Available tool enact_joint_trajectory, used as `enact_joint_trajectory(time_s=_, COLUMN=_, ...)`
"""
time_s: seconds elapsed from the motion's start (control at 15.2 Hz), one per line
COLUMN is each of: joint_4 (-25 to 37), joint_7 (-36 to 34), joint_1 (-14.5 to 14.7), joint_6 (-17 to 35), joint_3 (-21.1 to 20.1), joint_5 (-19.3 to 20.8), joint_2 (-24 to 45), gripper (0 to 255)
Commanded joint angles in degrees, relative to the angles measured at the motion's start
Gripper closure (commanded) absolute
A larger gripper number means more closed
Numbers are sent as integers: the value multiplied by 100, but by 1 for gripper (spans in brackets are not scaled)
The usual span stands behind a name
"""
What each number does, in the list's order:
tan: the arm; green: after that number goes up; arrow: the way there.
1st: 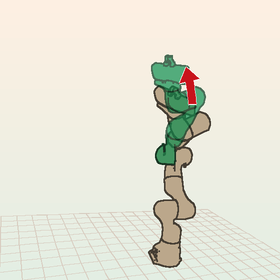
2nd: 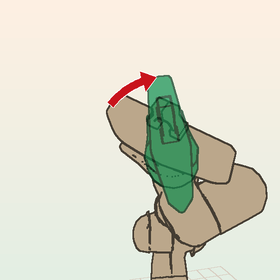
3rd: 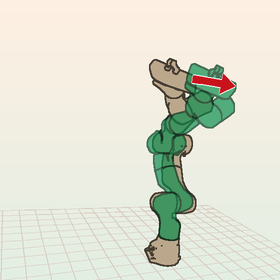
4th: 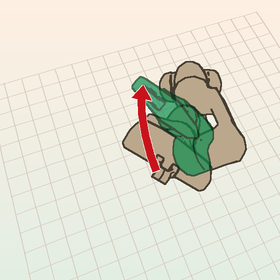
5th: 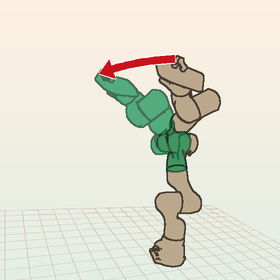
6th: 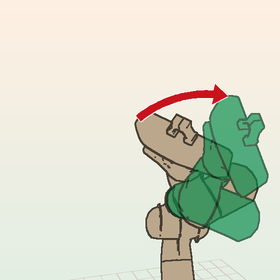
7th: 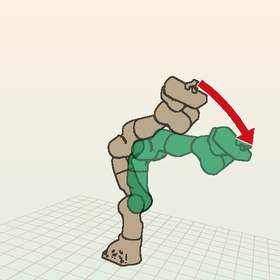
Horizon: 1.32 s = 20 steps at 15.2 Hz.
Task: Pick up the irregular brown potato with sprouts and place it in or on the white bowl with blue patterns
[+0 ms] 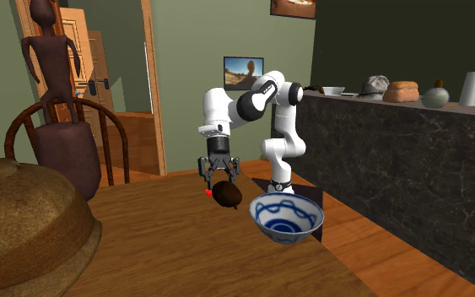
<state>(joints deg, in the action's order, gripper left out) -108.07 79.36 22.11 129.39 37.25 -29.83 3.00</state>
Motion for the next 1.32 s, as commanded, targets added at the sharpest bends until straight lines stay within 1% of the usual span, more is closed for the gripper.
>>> enact_joint_trajectory(time_s=0.0, joint_4=-1, joint_7=-1, joint_1=2, joint_6=-1, joint_3=-2, joint_5=0, joint_2=2, gripper=255)
enact_joint_trajectory(time_s=0.46, joint_4=-1, joint_7=2, joint_1=1, joint_6=1, joint_3=-1, joint_5=-2, joint_2=3, gripper=255)
enact_joint_trajectory(time_s=1.25, joint_4=763, joint_7=-461, joint_1=-11, joint_6=-771, joint_3=37, joint_5=350, joint_2=-115, gripper=255)
